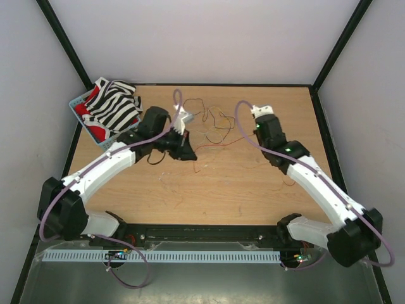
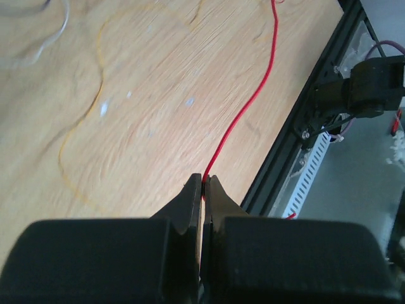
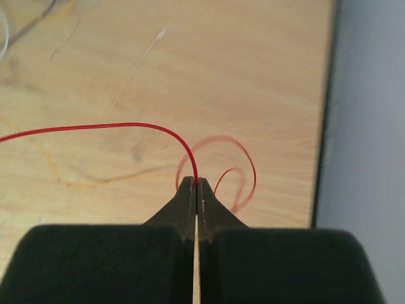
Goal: Zip-tie the wires
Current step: Straighten the cable at the center of the board.
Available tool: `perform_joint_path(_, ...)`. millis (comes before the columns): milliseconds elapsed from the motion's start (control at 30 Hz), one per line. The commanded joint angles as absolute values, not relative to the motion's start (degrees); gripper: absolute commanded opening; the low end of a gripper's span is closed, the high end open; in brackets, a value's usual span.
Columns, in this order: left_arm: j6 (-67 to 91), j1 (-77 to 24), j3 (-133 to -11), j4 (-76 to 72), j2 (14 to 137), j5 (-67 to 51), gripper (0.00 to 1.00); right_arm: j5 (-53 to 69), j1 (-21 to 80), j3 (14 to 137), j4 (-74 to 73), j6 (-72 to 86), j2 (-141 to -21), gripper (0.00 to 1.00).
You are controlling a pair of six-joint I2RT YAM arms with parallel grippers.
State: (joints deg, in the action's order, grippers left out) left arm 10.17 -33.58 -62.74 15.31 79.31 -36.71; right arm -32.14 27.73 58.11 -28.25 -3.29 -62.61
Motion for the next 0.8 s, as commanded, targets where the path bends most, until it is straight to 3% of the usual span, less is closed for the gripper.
perform_joint_path(0, 14.7, -26.4, -56.2, 21.9, 75.5, -41.8, 0.0, -20.8, 28.1, 53.5, -27.5, 4.3, -68.3, 0.0)
perform_joint_path(467, 17.6, -21.3, -44.6, 22.2, 75.0, -42.1, 0.0, -9.4, 31.2, 46.3, -18.1, 6.4, -79.0, 0.01)
perform_joint_path(567, 17.8, -21.3, -43.2, 22.2, 75.3, -40.3, 0.0, -9.1, 31.2, 45.7, -17.0, 6.5, -80.1, 0.08)
perform_joint_path(767, 18.0, -21.3, -40.6, 22.2, 76.1, -35.4, 0.0, -7.3, 31.2, 46.9, -16.6, 6.0, -80.9, 0.38)
